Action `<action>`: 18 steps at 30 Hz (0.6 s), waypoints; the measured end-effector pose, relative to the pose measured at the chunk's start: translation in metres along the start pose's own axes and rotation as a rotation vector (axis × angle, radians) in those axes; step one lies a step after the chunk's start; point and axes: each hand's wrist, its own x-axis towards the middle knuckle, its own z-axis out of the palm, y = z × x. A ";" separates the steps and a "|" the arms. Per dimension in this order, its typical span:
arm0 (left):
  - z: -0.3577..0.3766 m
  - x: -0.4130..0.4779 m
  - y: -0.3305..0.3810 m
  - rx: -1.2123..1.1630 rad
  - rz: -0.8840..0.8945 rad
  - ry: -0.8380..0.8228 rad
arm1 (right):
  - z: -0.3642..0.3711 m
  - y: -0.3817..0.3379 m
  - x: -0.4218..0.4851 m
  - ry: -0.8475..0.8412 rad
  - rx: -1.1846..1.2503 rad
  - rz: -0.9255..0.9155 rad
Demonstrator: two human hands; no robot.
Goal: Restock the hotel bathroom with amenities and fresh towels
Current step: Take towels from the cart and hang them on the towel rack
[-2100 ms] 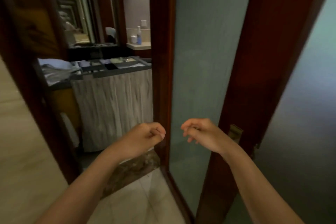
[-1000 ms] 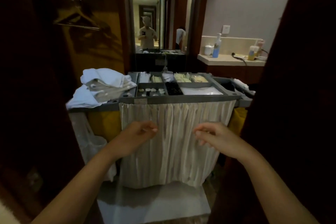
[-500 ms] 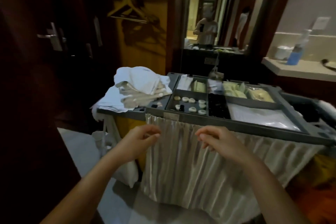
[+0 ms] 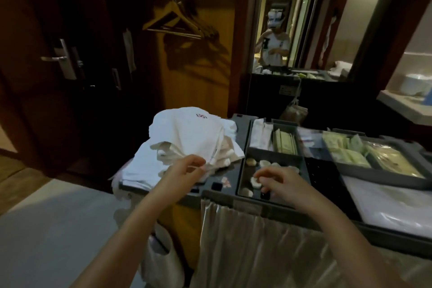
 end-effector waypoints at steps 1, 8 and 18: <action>0.000 0.015 -0.005 -0.012 -0.019 0.017 | 0.003 -0.001 0.014 -0.014 -0.008 -0.009; 0.005 0.082 -0.032 0.040 -0.047 0.068 | 0.015 0.005 0.091 -0.107 -0.019 -0.045; -0.015 0.166 -0.065 0.469 -0.203 0.228 | 0.041 0.004 0.242 -0.162 -0.063 -0.145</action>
